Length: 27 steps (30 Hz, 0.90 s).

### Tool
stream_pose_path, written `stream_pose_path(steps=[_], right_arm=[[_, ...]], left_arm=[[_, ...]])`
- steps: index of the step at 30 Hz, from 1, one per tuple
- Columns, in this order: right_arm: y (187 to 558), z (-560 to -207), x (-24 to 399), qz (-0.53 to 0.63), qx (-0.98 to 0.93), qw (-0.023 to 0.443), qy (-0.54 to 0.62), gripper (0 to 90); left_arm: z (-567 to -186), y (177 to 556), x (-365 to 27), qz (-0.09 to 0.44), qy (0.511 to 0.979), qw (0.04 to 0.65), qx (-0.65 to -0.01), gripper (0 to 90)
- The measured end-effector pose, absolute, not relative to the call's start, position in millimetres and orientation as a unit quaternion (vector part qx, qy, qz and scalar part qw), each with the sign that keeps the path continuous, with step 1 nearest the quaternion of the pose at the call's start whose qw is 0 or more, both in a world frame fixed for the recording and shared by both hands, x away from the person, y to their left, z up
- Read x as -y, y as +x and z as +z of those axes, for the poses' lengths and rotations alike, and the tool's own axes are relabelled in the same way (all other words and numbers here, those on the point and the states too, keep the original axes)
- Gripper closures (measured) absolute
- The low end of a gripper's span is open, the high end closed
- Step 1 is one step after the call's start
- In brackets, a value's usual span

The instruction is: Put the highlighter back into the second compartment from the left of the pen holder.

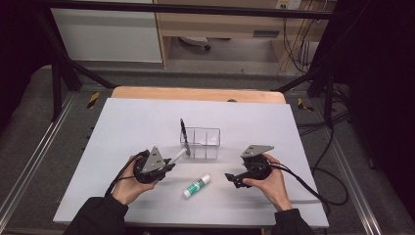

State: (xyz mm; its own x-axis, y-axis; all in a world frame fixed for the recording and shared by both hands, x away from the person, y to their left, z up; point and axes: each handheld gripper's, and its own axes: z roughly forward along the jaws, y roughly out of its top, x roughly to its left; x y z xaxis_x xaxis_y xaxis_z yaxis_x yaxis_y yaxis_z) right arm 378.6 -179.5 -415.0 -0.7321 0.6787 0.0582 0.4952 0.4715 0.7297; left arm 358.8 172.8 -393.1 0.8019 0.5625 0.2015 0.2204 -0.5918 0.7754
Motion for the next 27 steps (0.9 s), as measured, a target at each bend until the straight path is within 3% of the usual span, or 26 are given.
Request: stream_pose_path(steps=[13,27], right_arm=[[373,-437,232,0.401,-0.818,0.125,0.393,3.6],[371,-440,246,0.399,-0.818,0.123,0.396,2.5]], left_arm=[[-374,371,-171,0.202,0.825,0.433,-0.302,78.0],[-335,395,-149,0.198,0.794,0.466,-0.337,78.0]])
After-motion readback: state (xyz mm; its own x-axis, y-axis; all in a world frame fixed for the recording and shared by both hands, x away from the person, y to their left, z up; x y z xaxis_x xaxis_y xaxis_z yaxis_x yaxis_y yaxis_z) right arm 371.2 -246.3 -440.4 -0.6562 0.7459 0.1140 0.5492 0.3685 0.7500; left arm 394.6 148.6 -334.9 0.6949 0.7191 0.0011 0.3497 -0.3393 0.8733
